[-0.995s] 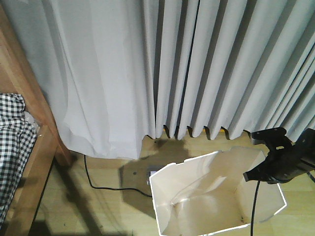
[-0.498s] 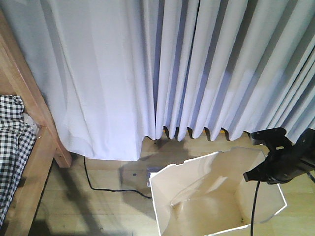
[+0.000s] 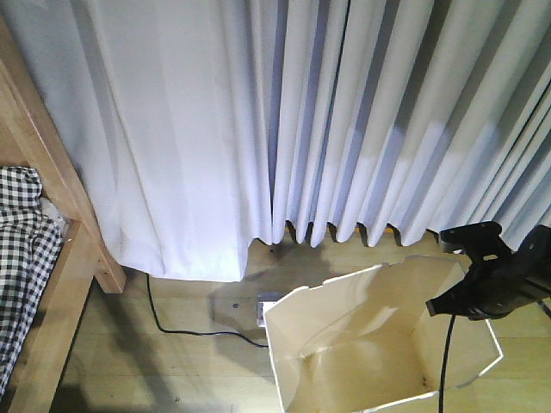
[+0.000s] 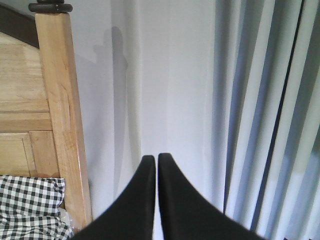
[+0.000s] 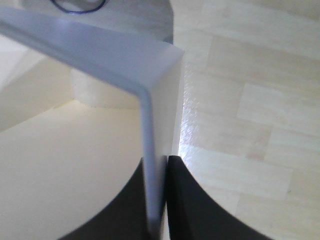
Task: Move trash bin to bedside with robot
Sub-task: 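Lower the bin onto the floor beside the bed with the right gripper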
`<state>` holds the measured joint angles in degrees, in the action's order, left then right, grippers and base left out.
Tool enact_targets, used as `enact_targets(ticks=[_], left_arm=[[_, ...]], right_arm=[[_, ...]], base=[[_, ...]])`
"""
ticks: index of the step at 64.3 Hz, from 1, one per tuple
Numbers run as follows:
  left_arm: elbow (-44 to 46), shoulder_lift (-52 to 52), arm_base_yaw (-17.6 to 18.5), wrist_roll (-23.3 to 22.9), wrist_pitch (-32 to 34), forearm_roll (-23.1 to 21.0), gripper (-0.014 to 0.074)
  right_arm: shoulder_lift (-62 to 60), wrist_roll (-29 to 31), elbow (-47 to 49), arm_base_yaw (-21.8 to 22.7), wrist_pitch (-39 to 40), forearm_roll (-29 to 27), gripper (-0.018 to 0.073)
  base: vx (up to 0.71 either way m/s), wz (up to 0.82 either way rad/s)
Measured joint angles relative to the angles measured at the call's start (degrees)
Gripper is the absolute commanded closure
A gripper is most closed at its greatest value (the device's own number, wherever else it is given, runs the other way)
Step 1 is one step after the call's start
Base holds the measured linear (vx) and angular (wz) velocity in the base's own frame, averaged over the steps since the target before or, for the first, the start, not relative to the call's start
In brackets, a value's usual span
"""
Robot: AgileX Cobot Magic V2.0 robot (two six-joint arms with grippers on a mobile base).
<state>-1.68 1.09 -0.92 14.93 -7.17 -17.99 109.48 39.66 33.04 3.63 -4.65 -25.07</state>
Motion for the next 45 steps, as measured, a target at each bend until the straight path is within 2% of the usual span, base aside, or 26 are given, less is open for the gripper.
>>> enact_targets(ticks=[7,14,25,45], left_arm=[[0.0,0.0,0.0,0.0,0.0,0.0,0.0602],[0.0,0.0,0.0,0.0,0.0,0.0,0.0602],[0.0,0.0,0.0,0.0,0.0,0.0,0.0602],[0.0,0.0,0.0,0.0,0.0,0.0,0.0602]], right_arm=[[0.0,-0.06,-0.04,-0.05,2.15,-0.32,0.0562],[1.11,-1.51,0.14,-0.05,6.15,-2.95,0.0562],[7.21,-2.79,4.17,0.01,9.38,-5.08,0.0562],[23.67,-3.0,19.92,0.05,4.17,-5.66,0.0562]], base=[[0.0,0.0],[0.0,0.0],[0.0,0.0],[0.0,0.0]])
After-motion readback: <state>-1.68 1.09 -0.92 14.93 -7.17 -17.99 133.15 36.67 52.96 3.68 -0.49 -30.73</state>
